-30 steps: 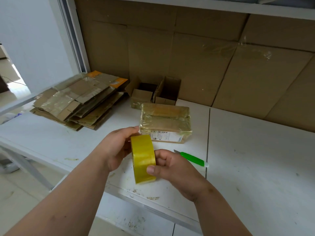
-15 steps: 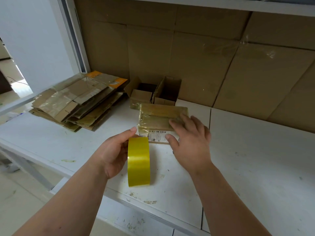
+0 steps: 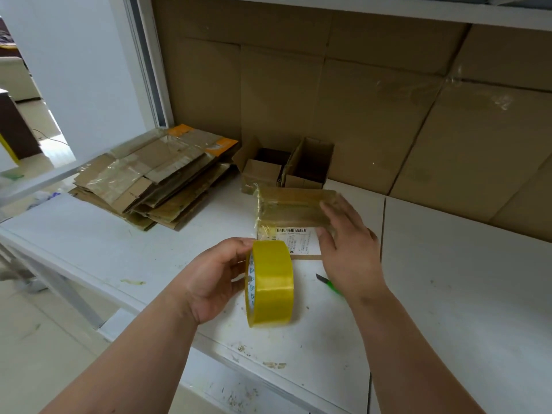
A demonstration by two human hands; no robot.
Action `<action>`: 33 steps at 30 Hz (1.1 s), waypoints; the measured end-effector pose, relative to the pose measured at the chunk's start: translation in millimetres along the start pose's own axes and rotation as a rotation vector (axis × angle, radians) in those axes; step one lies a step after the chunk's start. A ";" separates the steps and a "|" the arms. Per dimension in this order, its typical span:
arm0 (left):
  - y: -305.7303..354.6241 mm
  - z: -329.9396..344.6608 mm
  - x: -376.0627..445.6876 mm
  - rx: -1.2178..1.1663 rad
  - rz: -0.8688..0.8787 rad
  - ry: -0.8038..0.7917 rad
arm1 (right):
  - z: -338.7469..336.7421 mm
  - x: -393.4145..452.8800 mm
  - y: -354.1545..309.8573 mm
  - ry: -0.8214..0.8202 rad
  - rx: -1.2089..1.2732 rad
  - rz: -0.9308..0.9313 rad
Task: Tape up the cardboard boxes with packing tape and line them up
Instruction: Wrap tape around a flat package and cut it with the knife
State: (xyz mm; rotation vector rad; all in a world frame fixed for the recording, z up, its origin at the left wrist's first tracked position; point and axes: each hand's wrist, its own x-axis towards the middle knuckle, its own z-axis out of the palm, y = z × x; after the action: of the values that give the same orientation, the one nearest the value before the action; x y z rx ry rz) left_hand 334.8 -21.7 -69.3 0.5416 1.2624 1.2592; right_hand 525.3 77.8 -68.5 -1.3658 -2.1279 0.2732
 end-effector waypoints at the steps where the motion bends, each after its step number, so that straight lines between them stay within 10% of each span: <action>1: 0.2 2.0 -0.7 -0.007 -0.003 0.007 | 1.2 -2.5 2.0 0.023 0.028 -0.015; 7: 1.7 10.6 -5.6 -0.004 -0.052 -0.015 | -2.5 -22.3 17.9 0.243 0.078 0.139; 26: -5.1 11.4 -8.2 -0.168 0.025 -0.182 | -22.7 -39.9 41.3 -0.481 -0.354 0.228; 33: -4.6 14.6 -8.1 -0.172 -0.010 -0.192 | -40.2 -35.0 -3.8 -0.409 0.184 0.036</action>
State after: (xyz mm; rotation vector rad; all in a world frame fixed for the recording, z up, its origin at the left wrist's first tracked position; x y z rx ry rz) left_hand 351.2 -25.8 -65.7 0.5179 0.9854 1.2624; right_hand 556.1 39.6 -47.2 -1.3271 -2.3315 0.8021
